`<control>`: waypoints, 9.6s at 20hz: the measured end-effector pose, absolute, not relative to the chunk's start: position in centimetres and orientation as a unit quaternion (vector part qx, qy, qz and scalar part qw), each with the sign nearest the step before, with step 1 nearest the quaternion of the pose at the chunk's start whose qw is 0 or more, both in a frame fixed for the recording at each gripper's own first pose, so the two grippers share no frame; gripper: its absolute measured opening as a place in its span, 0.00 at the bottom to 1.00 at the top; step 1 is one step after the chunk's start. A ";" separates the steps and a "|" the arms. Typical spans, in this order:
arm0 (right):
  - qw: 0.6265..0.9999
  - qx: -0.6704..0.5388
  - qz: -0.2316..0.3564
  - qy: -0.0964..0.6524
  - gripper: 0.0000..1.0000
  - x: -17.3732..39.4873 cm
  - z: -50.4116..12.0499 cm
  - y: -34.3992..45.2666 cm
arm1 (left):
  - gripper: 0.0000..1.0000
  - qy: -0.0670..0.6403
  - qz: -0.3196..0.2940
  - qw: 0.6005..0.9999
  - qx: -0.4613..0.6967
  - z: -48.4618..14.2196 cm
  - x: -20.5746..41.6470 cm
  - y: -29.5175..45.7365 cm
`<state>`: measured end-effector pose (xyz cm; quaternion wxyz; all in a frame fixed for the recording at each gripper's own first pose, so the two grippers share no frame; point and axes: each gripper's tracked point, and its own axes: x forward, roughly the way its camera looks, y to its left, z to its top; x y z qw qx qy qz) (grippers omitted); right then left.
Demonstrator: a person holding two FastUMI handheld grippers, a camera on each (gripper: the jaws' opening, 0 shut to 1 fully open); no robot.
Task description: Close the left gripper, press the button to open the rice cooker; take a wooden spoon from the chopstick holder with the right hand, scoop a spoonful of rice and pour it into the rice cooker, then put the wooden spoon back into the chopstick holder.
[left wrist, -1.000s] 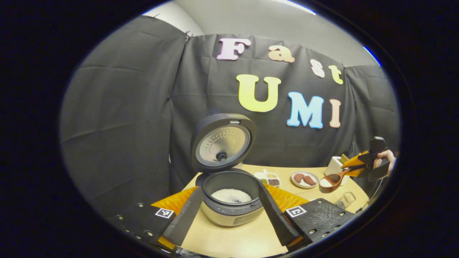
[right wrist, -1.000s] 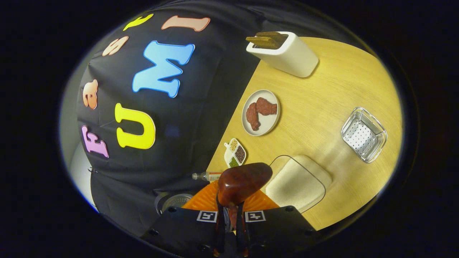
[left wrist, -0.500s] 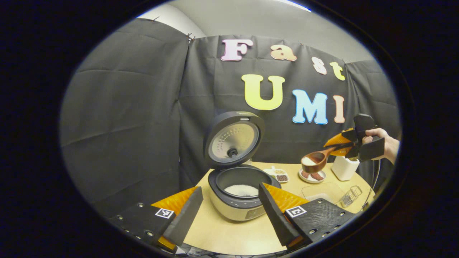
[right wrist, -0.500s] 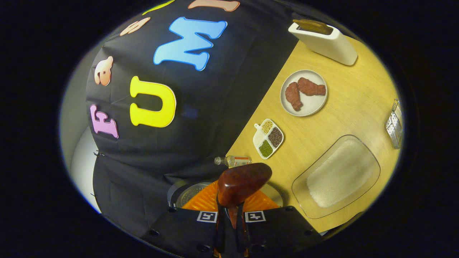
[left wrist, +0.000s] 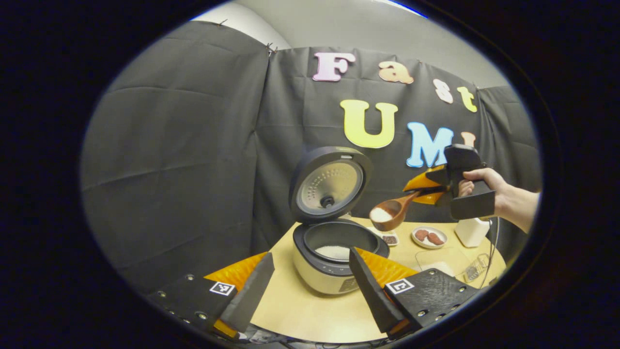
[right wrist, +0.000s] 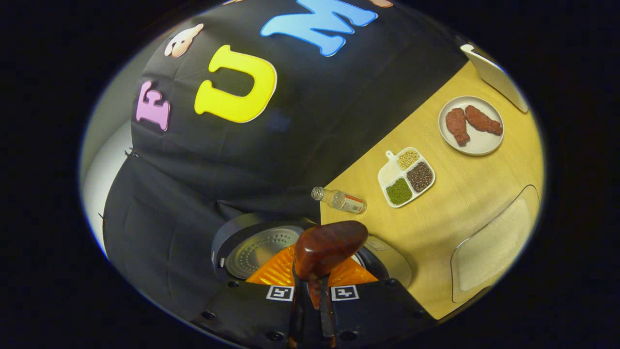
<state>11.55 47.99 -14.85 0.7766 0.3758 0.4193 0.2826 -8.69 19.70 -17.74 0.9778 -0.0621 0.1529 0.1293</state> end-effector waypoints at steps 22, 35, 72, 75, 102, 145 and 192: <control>0.887 -0.025 0.413 0.205 0.14 11.2 -16.2 57.6 | 0.96 0.173 0.166 0.968 -0.073 -20.4 -9.3 23.8; 0.809 -0.261 0.524 0.060 0.14 6.9 -19.5 60.1 | 0.96 0.172 0.176 0.966 -0.083 -20.9 -8.2 25.4; 0.917 0.277 0.180 0.224 0.14 16.4 -9.3 10.5 | 0.98 0.151 0.067 0.985 -0.041 -14.3 0.4 2.9; 0.908 0.304 0.153 0.244 0.13 15.8 -11.6 5.9 | 0.96 0.151 0.071 0.986 -0.029 -13.5 0.9 0.3; 0.900 0.231 0.036 0.367 0.14 11.4 -29.9 -0.7 | 0.96 0.158 0.137 0.976 -0.067 -10.9 -3.3 -0.8; 0.992 0.005 -0.001 0.124 0.98 2.4 -11.0 5.7 | 0.97 0.153 0.175 0.970 -0.074 -7.2 25.7 22.8; 0.974 -0.052 0.122 0.184 0.98 9.2 -18.3 3.1 | 1.00 0.332 0.238 0.910 -0.067 -28.9 10.6 9.2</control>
